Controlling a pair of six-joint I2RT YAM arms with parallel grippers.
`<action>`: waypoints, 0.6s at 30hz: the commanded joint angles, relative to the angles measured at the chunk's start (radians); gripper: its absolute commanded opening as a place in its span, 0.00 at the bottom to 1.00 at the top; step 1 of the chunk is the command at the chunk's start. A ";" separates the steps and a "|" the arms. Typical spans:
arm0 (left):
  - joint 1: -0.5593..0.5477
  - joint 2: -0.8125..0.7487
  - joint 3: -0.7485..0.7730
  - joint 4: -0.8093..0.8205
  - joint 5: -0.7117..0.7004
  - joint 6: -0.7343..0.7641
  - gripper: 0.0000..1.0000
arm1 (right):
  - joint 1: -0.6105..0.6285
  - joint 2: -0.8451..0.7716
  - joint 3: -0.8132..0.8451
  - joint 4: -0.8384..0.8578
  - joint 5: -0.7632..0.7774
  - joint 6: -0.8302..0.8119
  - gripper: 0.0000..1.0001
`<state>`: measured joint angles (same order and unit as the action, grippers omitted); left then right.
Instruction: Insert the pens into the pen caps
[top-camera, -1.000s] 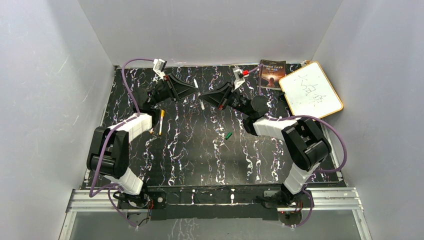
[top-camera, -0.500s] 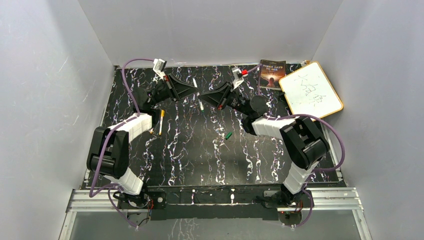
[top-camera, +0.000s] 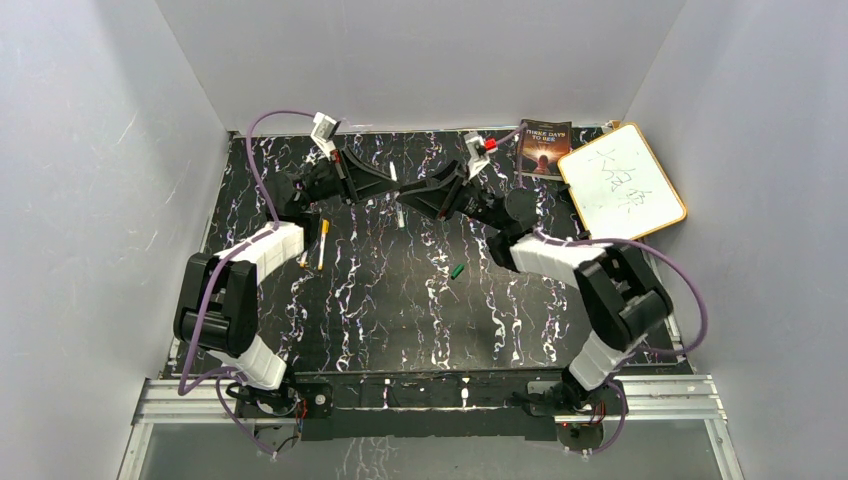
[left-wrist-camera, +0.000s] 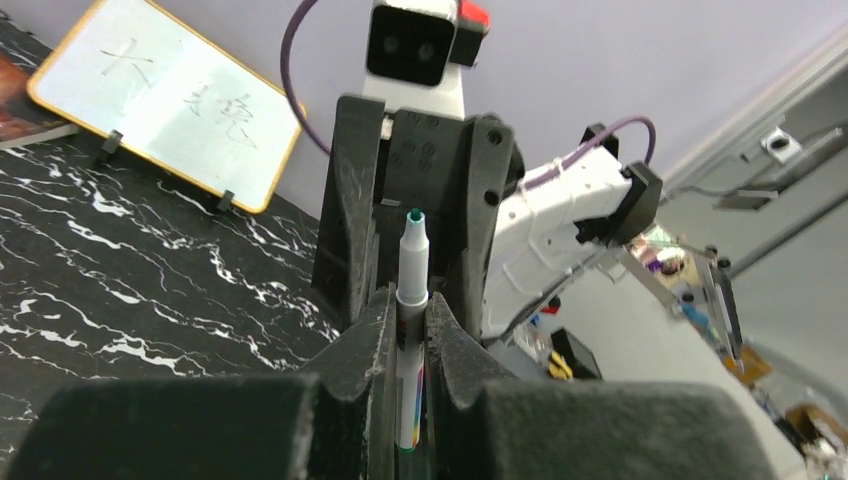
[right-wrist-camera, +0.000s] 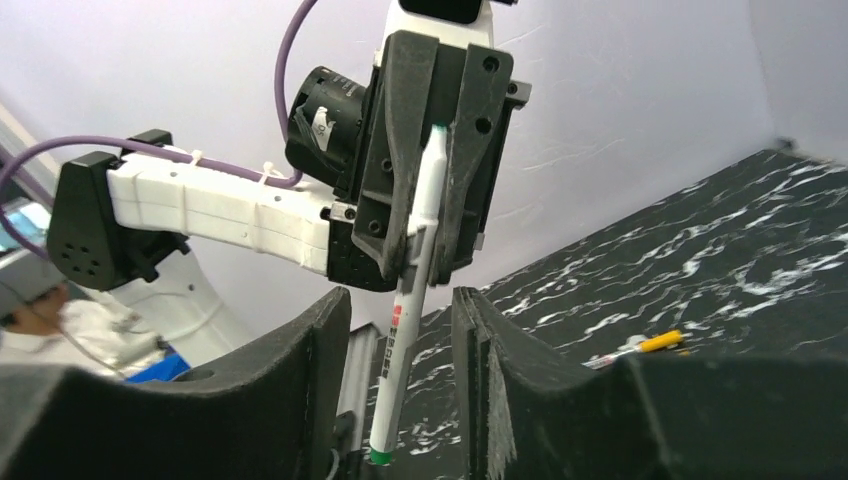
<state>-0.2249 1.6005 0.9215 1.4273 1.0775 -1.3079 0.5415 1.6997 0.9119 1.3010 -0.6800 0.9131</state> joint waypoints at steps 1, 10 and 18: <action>-0.002 0.002 0.071 0.308 0.147 -0.008 0.00 | -0.009 -0.168 -0.001 -0.162 0.013 -0.169 0.41; -0.033 -0.045 0.082 0.101 0.309 0.146 0.00 | -0.009 -0.201 0.167 -0.524 0.019 -0.298 0.43; -0.051 -0.118 0.080 -0.130 0.324 0.345 0.00 | 0.001 -0.176 0.216 -0.620 0.015 -0.337 0.45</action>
<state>-0.2722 1.5616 0.9691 1.3548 1.3739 -1.1000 0.5358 1.5135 1.0740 0.7425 -0.6537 0.6167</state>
